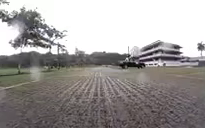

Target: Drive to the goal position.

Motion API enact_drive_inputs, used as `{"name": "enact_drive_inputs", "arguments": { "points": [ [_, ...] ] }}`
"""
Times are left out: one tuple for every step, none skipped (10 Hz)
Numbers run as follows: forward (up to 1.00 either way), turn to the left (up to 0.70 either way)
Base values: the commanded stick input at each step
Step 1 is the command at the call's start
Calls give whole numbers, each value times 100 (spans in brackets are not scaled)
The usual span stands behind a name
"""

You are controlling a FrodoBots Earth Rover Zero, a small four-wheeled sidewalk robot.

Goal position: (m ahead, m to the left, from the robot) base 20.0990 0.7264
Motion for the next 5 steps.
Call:
{"name": "enact_drive_inputs", "arguments": {
  "points": [
    [70,0],
    [70,0],
    [70,0],
    [70,0],
    [70,0]
  ]
}}
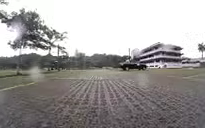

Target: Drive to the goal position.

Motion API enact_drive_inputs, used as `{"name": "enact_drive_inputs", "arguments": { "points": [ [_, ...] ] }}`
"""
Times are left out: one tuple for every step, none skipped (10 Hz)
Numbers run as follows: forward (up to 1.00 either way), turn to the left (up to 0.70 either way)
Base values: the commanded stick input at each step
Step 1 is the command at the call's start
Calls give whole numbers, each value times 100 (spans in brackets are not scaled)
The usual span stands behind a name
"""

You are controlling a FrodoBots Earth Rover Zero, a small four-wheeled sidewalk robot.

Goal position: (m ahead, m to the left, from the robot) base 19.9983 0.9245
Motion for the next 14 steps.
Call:
{"name": "enact_drive_inputs", "arguments": {
  "points": [
    [70,0],
    [70,0],
    [70,0],
    [70,0],
    [70,0],
    [70,0],
    [70,0],
    [70,0],
    [70,0],
    [70,0],
    [70,0],
    [70,0],
    [70,0],
    [70,0]
  ]
}}
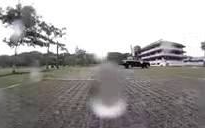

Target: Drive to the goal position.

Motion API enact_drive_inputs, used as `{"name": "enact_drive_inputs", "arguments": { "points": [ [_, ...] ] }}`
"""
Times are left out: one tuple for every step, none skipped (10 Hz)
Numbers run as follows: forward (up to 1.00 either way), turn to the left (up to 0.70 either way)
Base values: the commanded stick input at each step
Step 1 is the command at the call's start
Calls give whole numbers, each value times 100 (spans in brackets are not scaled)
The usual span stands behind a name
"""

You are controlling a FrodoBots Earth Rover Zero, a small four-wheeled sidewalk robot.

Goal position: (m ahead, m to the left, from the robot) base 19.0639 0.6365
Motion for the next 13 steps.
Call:
{"name": "enact_drive_inputs", "arguments": {
  "points": [
    [70,0],
    [70,0],
    [70,0],
    [70,0],
    [70,0],
    [70,0],
    [70,0],
    [70,0],
    [70,0],
    [70,0],
    [70,0],
    [70,0],
    [70,0]
  ]
}}
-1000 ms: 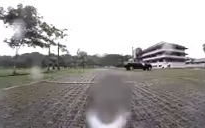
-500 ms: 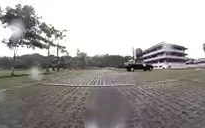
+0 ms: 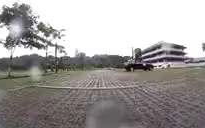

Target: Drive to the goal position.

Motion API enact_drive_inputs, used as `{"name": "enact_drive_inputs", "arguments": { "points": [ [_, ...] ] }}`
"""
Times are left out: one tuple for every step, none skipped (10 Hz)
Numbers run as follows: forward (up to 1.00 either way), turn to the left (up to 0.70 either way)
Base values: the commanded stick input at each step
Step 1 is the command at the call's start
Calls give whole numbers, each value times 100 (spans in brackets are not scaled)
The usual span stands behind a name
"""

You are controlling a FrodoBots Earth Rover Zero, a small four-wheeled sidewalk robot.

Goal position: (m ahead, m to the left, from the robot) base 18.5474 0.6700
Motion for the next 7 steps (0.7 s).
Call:
{"name": "enact_drive_inputs", "arguments": {
  "points": [
    [70,0],
    [70,0],
    [70,0],
    [70,0],
    [70,0],
    [70,0],
    [70,0]
  ]
}}
